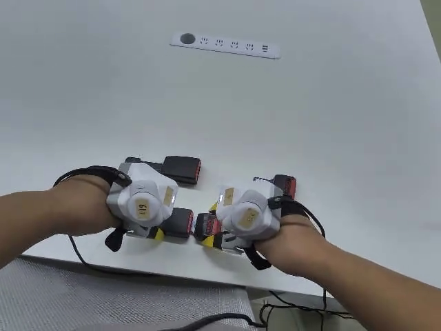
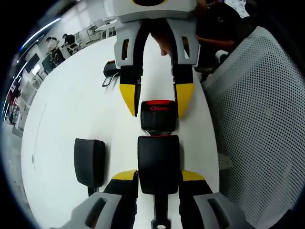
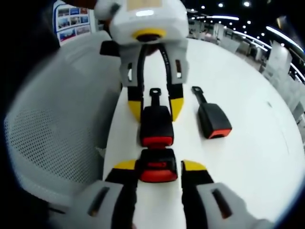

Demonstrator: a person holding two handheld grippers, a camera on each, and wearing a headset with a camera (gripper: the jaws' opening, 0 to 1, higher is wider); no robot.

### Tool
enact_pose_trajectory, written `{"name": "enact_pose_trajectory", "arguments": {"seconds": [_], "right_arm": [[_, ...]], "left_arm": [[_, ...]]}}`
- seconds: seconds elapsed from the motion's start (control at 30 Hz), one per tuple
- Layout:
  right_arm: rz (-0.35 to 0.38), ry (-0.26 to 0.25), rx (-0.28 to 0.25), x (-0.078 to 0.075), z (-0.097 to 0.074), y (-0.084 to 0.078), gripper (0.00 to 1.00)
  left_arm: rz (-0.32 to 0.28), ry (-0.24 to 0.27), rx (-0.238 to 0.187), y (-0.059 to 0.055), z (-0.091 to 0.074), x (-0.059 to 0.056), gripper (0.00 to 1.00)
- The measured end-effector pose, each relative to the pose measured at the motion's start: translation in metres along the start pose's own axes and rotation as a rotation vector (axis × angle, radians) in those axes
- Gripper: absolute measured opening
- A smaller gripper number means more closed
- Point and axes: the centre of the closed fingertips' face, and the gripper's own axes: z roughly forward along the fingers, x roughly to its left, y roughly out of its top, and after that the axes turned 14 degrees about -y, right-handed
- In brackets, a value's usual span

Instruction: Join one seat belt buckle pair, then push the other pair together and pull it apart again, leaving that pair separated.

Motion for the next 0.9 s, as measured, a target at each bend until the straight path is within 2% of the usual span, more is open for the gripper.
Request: {"name": "enact_pose_trajectory", "arguments": {"seconds": [0.1, 0.2, 0.23, 0.3, 0.37, 0.43, 0.5, 0.57, 0.6, 0.63, 0.8, 0.9], "right_arm": [[0.003, -0.006, -0.003, -0.003, -0.006, 0.002, 0.35], [0.001, -0.012, -0.019, -0.007, -0.013, 0.005, 0.35], [-0.003, -0.02, -0.019, -0.01, -0.016, 0.005, 0.35], [0.006, -0.026, -0.024, -0.015, -0.02, 0.005, 0.35], [0.014, -0.052, -0.025, -0.026, -0.024, 0.002, 0.37], [0.019, -0.064, -0.024, -0.036, -0.027, -0.002, 0.36], [0.021, -0.091, -0.018, -0.049, -0.03, -0.009, 0.36], [0.033, -0.107, -0.008, -0.061, -0.033, -0.016, 0.36], [0.03, -0.12, -0.004, -0.068, -0.035, -0.02, 0.36], [0.032, -0.126, 0.001, -0.073, -0.036, -0.024, 0.36], [0.038, -0.166, 0.045, -0.1, -0.044, -0.05, 0.33], [0.029, -0.17, 0.078, -0.112, -0.05, -0.069, 0.33]], "left_arm": [[0.0, 0.009, -0.02, 0.005, -0.008, 0.0, 0.34], [0.063, 0.023, 0.016, 0.008, -0.014, 0.001, 0.37], [0.063, 0.023, 0.015, 0.009, -0.015, 0.001, 0.38], [0.056, 0.024, -0.005, 0.013, -0.019, 0.005, 0.41], [0.047, 0.049, -0.027, 0.016, -0.024, 0.015, 0.45], [0.037, 0.08, -0.037, 0.017, -0.031, 0.03, 0.4], [0.021, 0.082, -0.058, 0.019, -0.036, 0.038, 0.41], [0.022, 0.098, -0.058, 0.018, -0.041, 0.051, 0.41], [0.021, 0.101, -0.057, 0.017, -0.042, 0.053, 0.41], [0.016, 0.115, -0.056, 0.016, -0.046, 0.064, 0.42], [-0.024, 0.133, -0.059, 0.009, -0.053, 0.087, 0.43], [-0.04, 0.121, -0.055, 0.004, -0.052, 0.092, 0.43]]}}
